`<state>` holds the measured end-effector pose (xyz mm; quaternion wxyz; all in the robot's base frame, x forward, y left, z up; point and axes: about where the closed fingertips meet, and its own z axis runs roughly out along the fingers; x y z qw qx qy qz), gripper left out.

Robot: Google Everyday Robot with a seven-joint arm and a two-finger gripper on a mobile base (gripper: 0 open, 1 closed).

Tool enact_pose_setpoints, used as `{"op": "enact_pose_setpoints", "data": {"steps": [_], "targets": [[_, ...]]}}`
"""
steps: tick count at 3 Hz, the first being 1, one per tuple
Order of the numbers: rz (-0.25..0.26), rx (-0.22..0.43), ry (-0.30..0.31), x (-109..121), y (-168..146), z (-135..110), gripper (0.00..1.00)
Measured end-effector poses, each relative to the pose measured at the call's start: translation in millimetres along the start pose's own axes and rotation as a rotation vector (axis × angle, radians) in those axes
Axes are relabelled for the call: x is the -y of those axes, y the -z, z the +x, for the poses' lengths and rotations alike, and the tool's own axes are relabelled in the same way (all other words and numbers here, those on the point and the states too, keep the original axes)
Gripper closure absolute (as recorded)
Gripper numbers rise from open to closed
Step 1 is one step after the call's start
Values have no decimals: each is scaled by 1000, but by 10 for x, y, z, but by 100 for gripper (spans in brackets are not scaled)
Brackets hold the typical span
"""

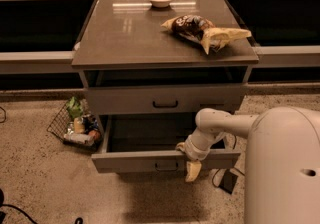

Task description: Open middle drawer

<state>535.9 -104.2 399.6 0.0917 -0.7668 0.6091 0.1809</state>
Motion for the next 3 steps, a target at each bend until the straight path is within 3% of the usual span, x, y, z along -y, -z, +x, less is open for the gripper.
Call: {"op": "enact_pose_setpoints", "data": {"steps": [3], "targets": [[1,-5,-2,-13,11,-35,95]]}}
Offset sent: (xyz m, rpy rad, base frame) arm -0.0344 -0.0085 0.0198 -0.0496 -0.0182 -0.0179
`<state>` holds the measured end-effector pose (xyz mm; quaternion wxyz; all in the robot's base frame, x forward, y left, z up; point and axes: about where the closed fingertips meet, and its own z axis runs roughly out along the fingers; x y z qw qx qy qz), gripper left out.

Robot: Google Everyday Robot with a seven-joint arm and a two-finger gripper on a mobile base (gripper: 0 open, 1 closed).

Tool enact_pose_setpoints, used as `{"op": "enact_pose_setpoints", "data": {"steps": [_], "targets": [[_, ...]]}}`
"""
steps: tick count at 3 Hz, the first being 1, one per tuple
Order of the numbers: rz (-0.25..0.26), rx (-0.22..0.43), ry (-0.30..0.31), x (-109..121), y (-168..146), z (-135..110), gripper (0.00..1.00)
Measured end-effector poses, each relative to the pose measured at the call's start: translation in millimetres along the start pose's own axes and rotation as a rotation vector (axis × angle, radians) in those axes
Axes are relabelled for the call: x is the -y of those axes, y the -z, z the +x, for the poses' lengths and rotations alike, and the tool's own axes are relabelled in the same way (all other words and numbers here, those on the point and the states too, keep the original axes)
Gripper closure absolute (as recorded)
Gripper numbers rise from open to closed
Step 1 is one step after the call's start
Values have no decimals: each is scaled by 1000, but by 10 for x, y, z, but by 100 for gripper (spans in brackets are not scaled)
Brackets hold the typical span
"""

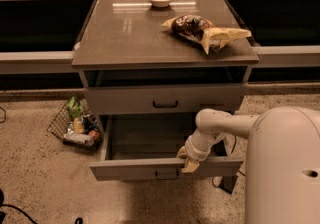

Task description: Open middle drawer

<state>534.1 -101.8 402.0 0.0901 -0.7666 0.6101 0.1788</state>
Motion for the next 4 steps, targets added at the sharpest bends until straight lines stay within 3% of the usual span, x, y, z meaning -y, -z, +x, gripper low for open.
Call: {"op": "enact_pose_setpoints", "data": {"steps": [1,2,4], "targets": [[9,-7,5,-99,31,-42,100],[9,-7,5,-99,31,-42,86],[9,-7,5,-99,30,-42,39]]}}
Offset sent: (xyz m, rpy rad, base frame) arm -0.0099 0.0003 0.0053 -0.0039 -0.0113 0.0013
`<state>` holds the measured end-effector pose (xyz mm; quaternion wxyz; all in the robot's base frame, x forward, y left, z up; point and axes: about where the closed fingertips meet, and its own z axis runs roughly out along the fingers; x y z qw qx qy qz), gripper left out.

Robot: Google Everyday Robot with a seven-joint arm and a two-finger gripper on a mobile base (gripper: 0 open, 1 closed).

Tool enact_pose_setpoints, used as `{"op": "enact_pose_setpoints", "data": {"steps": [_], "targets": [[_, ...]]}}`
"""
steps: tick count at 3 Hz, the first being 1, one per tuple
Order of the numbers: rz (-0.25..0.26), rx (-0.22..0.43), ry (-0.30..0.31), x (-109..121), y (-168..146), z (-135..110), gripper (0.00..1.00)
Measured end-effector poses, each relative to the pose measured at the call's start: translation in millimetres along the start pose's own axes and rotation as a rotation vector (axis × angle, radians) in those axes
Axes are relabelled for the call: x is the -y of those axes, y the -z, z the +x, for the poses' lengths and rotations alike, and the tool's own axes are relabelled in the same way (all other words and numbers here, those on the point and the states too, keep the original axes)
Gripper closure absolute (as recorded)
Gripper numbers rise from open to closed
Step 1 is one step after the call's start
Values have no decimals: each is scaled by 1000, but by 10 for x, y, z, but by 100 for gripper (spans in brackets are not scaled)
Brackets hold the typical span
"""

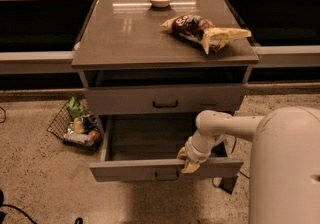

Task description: Open middle drawer

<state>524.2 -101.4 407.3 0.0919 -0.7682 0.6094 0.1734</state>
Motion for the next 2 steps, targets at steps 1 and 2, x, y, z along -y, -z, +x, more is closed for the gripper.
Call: {"op": "enact_pose_setpoints", "data": {"steps": [1,2], "targets": [[2,10,7,-43,17,-33,15],[2,44,-16,-246,55,-93,0]]}}
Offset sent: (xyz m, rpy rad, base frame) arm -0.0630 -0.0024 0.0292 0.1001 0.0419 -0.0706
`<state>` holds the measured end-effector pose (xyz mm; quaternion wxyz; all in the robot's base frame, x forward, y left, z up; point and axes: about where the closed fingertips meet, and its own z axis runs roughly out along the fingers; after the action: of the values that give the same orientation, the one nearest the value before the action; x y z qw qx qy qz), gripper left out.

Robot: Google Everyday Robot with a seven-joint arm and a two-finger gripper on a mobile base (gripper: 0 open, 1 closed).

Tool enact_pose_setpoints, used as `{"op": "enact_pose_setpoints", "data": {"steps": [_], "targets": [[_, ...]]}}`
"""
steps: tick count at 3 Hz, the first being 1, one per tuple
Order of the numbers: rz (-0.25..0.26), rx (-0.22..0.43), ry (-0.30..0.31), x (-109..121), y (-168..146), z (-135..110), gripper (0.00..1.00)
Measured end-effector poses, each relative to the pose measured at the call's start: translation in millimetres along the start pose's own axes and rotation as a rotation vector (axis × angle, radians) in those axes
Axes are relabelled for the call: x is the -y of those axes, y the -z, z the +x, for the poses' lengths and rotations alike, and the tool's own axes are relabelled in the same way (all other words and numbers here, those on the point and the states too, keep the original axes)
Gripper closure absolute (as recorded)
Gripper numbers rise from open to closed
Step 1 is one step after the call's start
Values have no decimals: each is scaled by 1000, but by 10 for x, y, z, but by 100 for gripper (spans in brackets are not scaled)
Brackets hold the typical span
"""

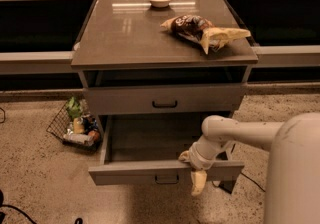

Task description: Open middle drawer

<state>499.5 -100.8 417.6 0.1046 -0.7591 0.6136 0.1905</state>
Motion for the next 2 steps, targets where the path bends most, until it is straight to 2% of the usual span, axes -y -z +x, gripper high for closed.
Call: {"op": "enact_pose_setpoints", "data": {"steps": [1,2], "targets": [[11,28,-38,-235,87,-56,0],[55,19,-49,-400,295,-138,0]]}}
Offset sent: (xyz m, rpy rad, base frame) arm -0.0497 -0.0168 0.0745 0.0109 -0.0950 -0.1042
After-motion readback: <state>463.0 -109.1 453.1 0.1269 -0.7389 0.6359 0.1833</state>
